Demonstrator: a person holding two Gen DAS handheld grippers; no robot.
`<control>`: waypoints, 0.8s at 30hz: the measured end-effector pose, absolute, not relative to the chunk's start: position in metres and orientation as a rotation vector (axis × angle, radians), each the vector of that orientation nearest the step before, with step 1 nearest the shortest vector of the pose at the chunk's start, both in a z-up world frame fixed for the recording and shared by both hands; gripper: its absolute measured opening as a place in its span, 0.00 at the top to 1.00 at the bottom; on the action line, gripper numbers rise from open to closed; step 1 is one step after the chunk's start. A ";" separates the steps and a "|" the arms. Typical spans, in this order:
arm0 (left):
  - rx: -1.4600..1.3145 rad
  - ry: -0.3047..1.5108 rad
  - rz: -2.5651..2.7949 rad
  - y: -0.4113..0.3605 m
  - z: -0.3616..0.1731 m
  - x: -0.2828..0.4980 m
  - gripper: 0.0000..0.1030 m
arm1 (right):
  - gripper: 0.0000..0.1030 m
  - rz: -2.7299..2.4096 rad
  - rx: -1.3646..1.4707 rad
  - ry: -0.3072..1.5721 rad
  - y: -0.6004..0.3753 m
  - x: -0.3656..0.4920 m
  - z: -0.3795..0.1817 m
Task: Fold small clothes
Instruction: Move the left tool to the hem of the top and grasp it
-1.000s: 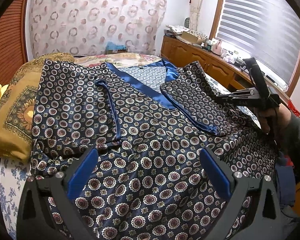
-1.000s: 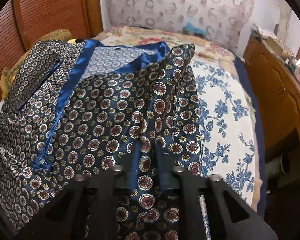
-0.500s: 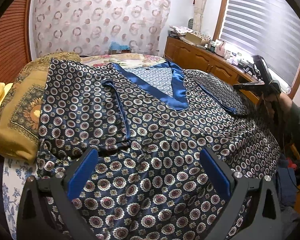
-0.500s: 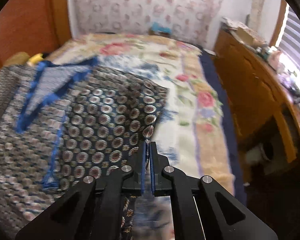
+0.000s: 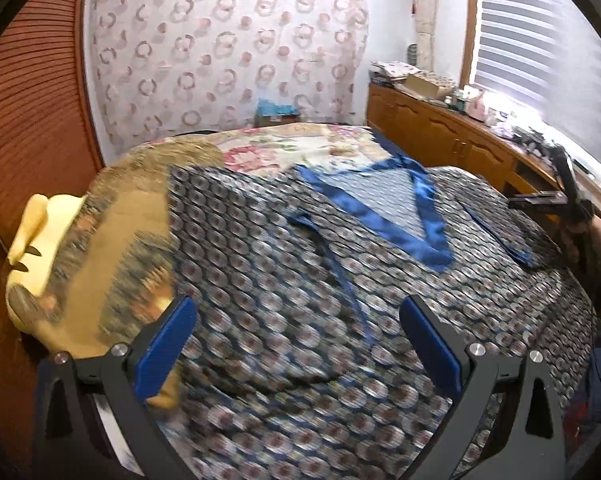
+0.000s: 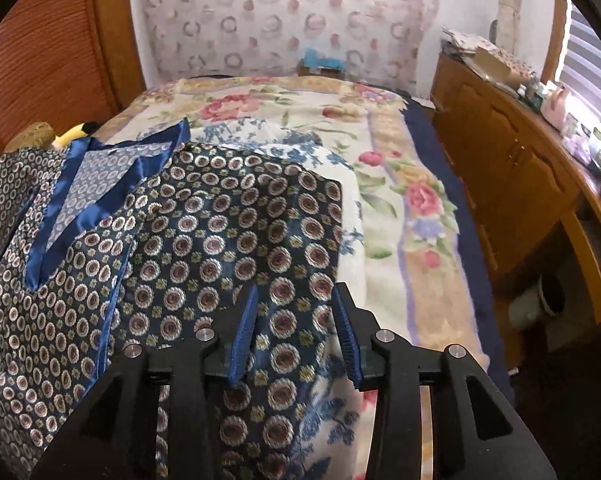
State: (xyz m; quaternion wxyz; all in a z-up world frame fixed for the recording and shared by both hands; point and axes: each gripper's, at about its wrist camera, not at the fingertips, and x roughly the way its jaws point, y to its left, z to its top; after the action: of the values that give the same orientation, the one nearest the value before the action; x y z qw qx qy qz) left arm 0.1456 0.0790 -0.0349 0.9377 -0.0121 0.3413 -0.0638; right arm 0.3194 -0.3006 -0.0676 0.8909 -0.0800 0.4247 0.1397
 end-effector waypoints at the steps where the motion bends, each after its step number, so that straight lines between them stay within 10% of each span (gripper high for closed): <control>1: -0.021 0.698 -0.121 0.083 -0.034 0.151 0.00 | 0.56 0.292 -0.167 0.880 -0.300 0.322 -0.069; 24: 0.019 0.788 -0.036 0.130 -0.042 0.253 0.14 | 0.40 0.343 -0.178 0.874 -0.299 0.336 -0.090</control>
State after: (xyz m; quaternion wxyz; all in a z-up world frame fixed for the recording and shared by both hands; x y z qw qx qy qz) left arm 0.2530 0.1296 -0.0420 0.9232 0.0094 0.3839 -0.0175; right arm 0.3360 -0.2987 -0.0899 0.8880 -0.0857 0.4207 0.1648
